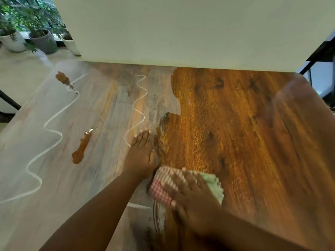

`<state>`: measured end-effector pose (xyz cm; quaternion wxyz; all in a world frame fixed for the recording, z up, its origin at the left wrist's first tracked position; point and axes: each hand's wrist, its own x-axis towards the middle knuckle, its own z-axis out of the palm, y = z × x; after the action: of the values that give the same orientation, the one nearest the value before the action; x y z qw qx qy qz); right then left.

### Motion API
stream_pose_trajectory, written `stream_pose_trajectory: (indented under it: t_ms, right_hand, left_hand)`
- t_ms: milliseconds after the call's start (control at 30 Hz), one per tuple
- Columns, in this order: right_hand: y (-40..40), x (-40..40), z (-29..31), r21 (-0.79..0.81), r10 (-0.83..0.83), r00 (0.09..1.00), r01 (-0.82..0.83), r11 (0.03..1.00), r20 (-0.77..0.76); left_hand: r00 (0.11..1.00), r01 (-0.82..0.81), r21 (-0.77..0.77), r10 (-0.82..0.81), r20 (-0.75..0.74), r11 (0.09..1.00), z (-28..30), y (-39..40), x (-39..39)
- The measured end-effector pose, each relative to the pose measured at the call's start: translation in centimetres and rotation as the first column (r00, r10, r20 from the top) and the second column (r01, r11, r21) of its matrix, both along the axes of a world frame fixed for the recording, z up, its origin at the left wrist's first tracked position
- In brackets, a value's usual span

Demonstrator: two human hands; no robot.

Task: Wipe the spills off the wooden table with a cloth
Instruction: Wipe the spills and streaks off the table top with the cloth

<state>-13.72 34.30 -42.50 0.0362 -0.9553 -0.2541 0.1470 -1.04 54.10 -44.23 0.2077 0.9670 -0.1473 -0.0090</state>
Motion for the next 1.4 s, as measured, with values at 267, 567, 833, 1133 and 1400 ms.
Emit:
stream_pose_trajectory:
  t_ms: [267, 567, 833, 1133, 1400]
  right_hand:
    - [-0.2, -2.7, 0.4, -0.004, 0.097, 0.993, -0.098, 0.995, -0.073]
    - [0.6, 5.8, 0.0, 0.01, -0.195, 0.981, 0.195, 0.981, 0.009]
    - [1.5, -6.2, 0.5, -0.051, 0.144, 0.988, -0.147, 0.988, -0.064]
    - [2.8, -0.8, 0.3, 0.041, -0.036, 0.999, 0.037, 0.998, -0.025]
    - [4.1, -7.7, 1.2, -0.091, 0.184, 0.978, -0.193, 0.977, -0.098]
  left_hand:
    - [0.999, -0.043, 0.07, 0.044, -0.012, 0.997, -0.2, -0.1, 0.3]
    - [0.997, -0.066, 0.117, 0.07, -0.031, 0.991, 0.4, 0.3, 0.5]
    - [0.993, -0.107, 0.32, 0.117, -0.011, 0.941, 0.3, 5.4, -0.4]
    - [0.976, -0.208, 0.249, 0.217, -0.006, 0.946, -0.2, 6.2, -1.1]
    - [0.974, -0.216, 0.244, 0.227, -0.019, 0.946, -0.4, 6.4, -0.9]
